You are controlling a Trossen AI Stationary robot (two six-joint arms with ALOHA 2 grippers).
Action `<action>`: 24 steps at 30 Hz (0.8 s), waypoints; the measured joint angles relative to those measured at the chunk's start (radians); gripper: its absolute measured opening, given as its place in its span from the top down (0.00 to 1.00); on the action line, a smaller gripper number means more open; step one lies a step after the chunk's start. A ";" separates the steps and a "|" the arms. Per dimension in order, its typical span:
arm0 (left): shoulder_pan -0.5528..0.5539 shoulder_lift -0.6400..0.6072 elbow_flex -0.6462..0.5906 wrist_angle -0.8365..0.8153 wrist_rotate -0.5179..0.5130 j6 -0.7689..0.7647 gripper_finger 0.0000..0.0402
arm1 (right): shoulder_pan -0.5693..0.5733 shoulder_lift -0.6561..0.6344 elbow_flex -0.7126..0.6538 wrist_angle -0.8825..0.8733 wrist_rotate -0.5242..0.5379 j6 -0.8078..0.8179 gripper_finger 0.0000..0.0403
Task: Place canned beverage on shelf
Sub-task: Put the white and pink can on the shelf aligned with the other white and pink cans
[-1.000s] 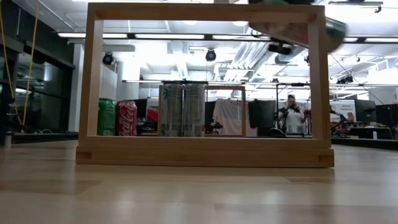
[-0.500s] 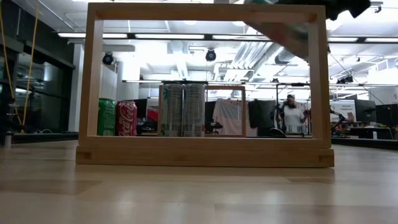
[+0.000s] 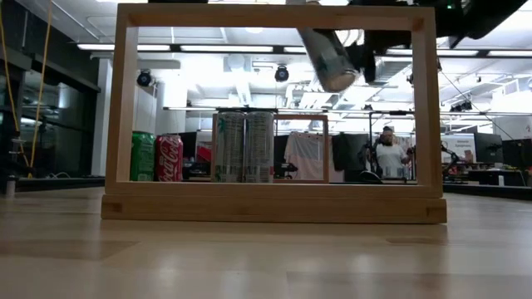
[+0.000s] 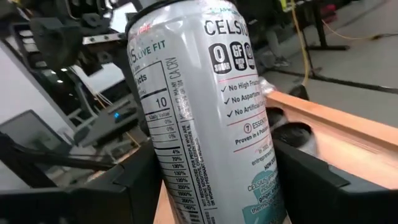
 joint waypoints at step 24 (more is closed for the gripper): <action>0.148 0.320 0.062 0.488 0.422 0.024 0.06 | 0.041 0.180 0.273 0.069 -0.106 -0.108 0.38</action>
